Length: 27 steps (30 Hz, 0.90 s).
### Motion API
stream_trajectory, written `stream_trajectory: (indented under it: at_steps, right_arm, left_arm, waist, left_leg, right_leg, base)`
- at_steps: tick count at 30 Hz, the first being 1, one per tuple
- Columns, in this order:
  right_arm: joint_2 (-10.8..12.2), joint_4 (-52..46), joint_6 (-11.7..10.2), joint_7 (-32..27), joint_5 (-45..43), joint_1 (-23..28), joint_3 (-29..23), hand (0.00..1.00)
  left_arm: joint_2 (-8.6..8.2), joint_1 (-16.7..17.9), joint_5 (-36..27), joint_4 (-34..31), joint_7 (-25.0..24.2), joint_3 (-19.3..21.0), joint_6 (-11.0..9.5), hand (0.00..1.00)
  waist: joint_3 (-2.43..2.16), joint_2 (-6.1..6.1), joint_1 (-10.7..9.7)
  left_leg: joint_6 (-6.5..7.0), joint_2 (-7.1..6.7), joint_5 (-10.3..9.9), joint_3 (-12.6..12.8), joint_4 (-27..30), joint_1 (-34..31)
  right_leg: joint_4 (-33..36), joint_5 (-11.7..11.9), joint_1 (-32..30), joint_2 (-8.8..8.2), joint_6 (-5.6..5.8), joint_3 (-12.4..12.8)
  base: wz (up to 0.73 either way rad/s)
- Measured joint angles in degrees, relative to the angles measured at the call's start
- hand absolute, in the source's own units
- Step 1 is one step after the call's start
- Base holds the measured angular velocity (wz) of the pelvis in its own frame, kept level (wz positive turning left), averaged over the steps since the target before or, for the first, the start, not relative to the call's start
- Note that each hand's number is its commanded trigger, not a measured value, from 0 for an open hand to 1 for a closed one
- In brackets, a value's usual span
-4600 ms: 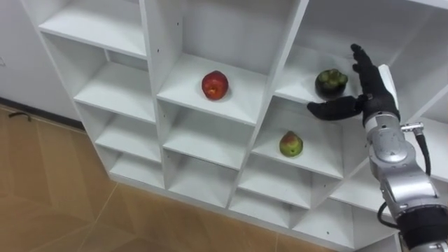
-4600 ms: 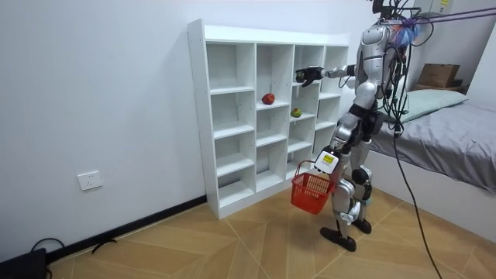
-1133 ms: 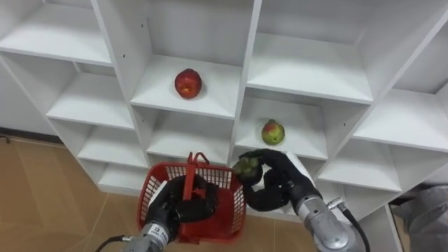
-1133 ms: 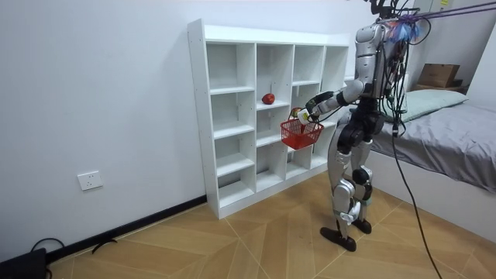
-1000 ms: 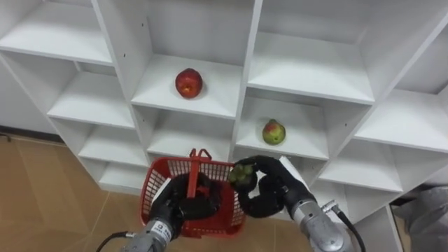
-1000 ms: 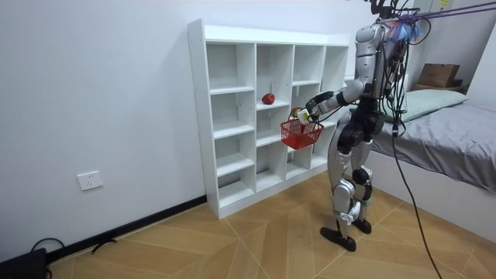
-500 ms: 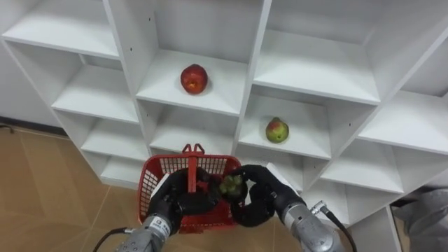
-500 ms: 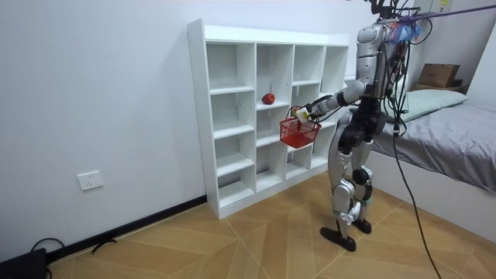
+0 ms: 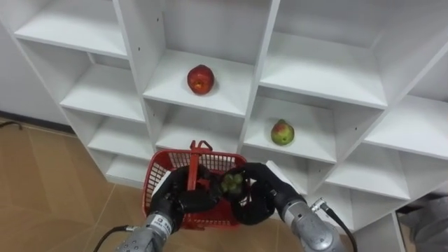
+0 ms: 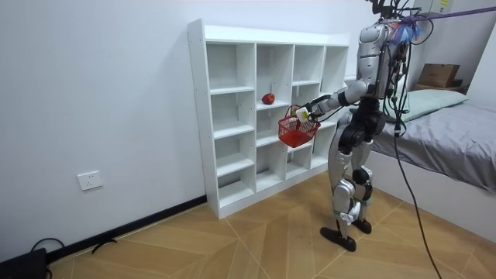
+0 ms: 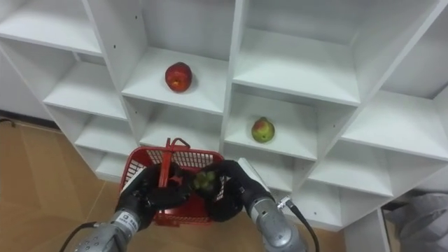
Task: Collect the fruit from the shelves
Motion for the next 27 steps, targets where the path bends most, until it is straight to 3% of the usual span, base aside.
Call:
stream_trajectory:
  at_steps: [15,16,19,22,23,24,27]
  right_arm:
    - [0.16,0.0,0.0,-0.26,-4.34,-0.12,-0.05,0.98]
    - [0.12,0.02,0.0,-0.27,-4.64,-0.25,-0.06,0.87]
    - [-0.18,1.04,-0.04,-0.36,-4.49,-1.33,-0.21,0.67]
    - [-0.48,3.03,-0.12,-1.28,-4.01,-3.24,-0.3,0.39]
    - [-0.68,3.28,-0.12,-1.78,-4.05,-3.47,-0.51,0.07]
    - [-0.86,3.28,-0.11,-2.09,-4.04,-3.47,-0.62,0.0]
    - [-1.97,3.28,-0.07,-2.25,-3.86,-3.94,-0.64,0.0]
  left_arm:
    - [0.02,0.26,-0.02,0.0,-0.04,-0.14,0.31,1.0]
    - [0.04,0.31,-0.02,0.0,-0.09,-0.4,0.3,1.0]
    - [0.24,0.29,-0.02,0.0,-0.14,-0.94,0.21,1.0]
    - [0.37,0.29,0.0,0.14,-0.31,-1.49,-0.2,1.0]
    - [0.54,0.33,0.0,0.29,-0.37,-1.95,-0.2,1.0]
    - [0.66,0.38,-0.04,0.3,-0.42,-2.24,-0.2,1.0]
    - [0.94,0.71,0.02,0.44,-0.68,-3.03,-0.09,1.0]
  waist:
    - [-0.07,-0.52,-0.21]
    - [-0.02,-0.53,-0.35]
    - [0.11,-0.59,-0.54]
    - [0.3,-0.94,-0.48]
    - [0.3,-1.08,-0.4]
    - [0.33,-1.16,-0.29]
    - [0.46,-1.42,-0.11]
  left_leg:
    - [0.01,-0.07,0.0,-0.48,0.43,0.11]
    - [0.01,-0.08,0.0,-0.68,0.51,0.09]
    - [0.01,-0.14,0.0,-1.24,0.4,-0.1]
    - [0.0,-0.23,0.03,-1.49,0.52,-0.36]
    - [0.02,-0.26,0.06,-1.5,0.61,-0.42]
    - [0.05,-0.28,0.09,-1.53,0.85,-0.43]
    - [0.1,-0.45,0.12,-1.75,0.79,-0.48]
  right_leg:
    - [0.01,0.0,0.34,-0.11,0.0,-0.82]
    - [-0.02,0.0,0.48,-0.13,0.0,-1.08]
    - [-0.11,-0.02,0.88,-0.18,0.01,-1.58]
    - [-0.41,-0.07,0.88,-0.21,-0.01,-1.64]
    - [-0.87,-0.06,0.9,-0.18,-0.04,-1.66]
    - [-0.94,-0.06,0.91,-0.18,-0.04,-1.78]
    - [-0.97,-0.11,0.96,-0.34,0.04,-2.29]
  base:
    - [0.01]
    - [0.09]
    - [0.09]
    - [0.04]
    - [0.0]
    - [0.06]
    - [0.07]
